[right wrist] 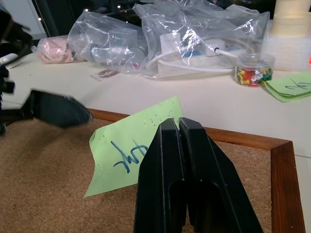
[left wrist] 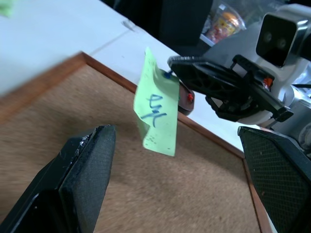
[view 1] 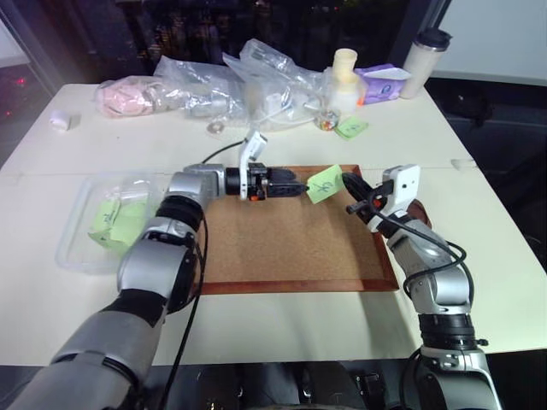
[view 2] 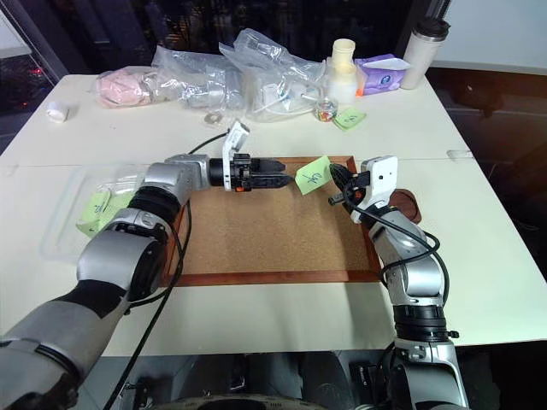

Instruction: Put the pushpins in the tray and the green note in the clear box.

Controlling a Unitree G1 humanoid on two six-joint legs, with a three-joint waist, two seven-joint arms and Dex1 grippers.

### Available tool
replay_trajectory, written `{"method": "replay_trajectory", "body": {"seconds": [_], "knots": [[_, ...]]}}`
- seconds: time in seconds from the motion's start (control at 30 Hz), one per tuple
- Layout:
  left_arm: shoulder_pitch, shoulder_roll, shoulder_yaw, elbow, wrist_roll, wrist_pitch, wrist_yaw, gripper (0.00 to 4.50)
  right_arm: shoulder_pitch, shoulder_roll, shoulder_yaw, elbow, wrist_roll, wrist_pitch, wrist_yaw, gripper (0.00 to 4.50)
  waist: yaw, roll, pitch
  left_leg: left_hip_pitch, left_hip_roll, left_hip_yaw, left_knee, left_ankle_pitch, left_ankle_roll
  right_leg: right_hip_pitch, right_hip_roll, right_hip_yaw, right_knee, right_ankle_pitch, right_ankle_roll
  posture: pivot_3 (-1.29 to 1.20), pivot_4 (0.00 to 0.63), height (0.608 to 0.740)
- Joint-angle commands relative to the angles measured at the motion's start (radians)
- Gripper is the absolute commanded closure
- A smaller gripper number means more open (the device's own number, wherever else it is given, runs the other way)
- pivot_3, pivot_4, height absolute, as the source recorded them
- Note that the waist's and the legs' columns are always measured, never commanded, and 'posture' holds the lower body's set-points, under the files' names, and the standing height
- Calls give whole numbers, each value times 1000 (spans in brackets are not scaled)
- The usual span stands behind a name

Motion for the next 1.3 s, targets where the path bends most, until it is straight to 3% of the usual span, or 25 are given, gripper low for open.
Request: {"method": "replay_trajectory", "body": {"seconds": [0.03, 0.2, 0.3, 0.53, 0.87, 0.97, 1.2, 1.3], "knots": [[-53, -48, 35, 33, 1, -36, 3, 80, -12, -7, -5, -63, 7, -4, -1, 4500, 1, 0, 0, 0, 0, 0, 0, 0, 0, 0, 0, 0, 0, 0, 0, 0, 150, 734], [-84, -97, 73, 86, 4, -65, 39, 80, -30, -16, -9, -49, 8, 0, 6, 4500, 2, 0, 0, 0, 0, 0, 0, 0, 0, 0, 0, 0, 0, 0, 0, 0, 150, 734], [-85, -119, 95, 104, 7, -80, 72, 878, -24, -17, -9, -62, 9, 3, 3, 4500, 1, 0, 0, 0, 0, 0, 0, 0, 0, 0, 0, 0, 0, 0, 0, 0, 150, 734], [-95, -124, 123, 128, 22, -102, 114, 4463, -14, -20, -14, -65, 8, 2, -1, 4500, 1, 0, 0, 0, 0, 0, 0, 0, 0, 0, 0, 0, 1, 0, 0, 0, 150, 734], [-85, -107, 133, 132, 52, -104, 132, 4463, -12, -19, -17, -59, 7, -1, -5, 4500, 1, 0, 0, 0, 0, 0, 0, 0, -1, 0, 0, 0, 1, 0, 0, 0, 150, 734], [-84, -84, 134, 129, 53, -92, 110, 3502, -6, -19, -18, -55, 5, -5, -6, 4500, -1, 0, 0, 0, 0, 0, 0, 1, -1, 0, 0, 0, 1, 0, 0, 0, 150, 734], [-79, -33, 128, 122, 65, -108, 89, 55, -2, -18, -16, -58, 6, -3, -8, 4500, 0, 0, 0, 0, 0, 0, 1, 1, -2, 0, 0, 0, 2, 0, 0, 0, 150, 734], [-80, -20, 133, 125, 69, -114, 79, 55, -2, -21, -17, -62, 9, 0, -6, 4500, 0, 0, 0, 0, 0, -1, 1, 1, -2, 0, 0, 0, 2, 0, 0, 0, 150, 734]]}}
